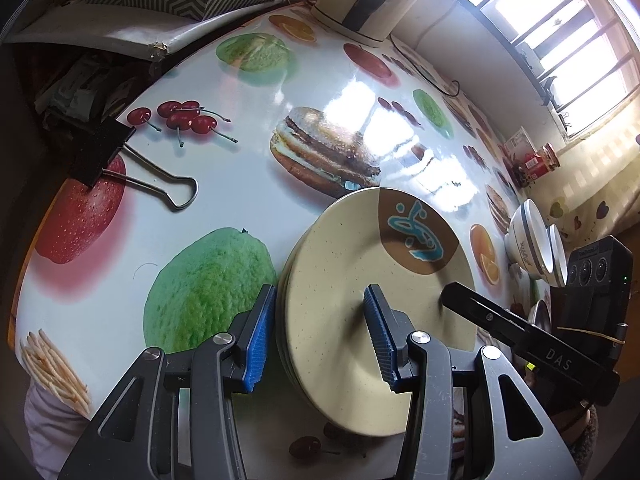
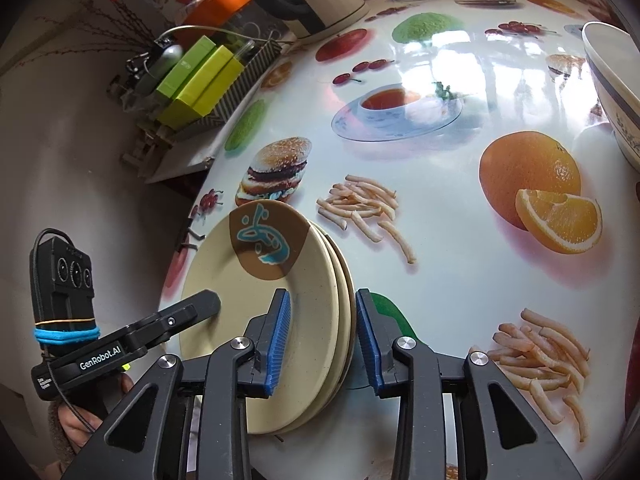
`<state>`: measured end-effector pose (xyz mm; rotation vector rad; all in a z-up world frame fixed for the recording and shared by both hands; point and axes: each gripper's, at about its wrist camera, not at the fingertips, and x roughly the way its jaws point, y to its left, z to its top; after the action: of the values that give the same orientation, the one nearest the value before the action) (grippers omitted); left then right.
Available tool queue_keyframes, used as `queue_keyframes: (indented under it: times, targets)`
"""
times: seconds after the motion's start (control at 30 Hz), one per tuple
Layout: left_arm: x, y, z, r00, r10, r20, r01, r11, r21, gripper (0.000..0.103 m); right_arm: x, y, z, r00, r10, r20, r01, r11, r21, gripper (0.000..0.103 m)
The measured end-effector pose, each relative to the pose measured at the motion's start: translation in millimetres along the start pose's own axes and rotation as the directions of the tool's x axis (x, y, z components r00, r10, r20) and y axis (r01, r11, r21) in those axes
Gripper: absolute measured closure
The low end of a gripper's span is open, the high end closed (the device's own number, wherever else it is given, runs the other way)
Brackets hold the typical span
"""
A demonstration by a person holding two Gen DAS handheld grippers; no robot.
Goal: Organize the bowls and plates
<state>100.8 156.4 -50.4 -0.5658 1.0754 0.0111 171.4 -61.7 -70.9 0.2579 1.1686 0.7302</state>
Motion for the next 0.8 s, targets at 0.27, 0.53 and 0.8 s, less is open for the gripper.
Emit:
queue_keyframes:
  times: [0.27, 0.53, 0.8]
  targets:
    - [13, -9, 33, 1.0, 0.005, -0.002, -0.005, 1.0, 0.03, 0.058, -1, -5, 27, 1.0, -0.022, 0.019, 0.022, 1.0, 0.008, 0.072]
    - [22, -23, 67, 1.0, -0.007, 0.013, 0.006, 0.998, 0.068, 0.06, 3, -14, 62, 0.999, -0.041, 0.033, 0.04, 0.999, 0.025, 0.074]
    - [33, -26, 76, 1.0, 0.003, 0.003, -0.003, 0.998, 0.061, 0.06, 11, -25, 79, 0.999, -0.035, 0.028, 0.034, 0.998, 0.048, 0.074]
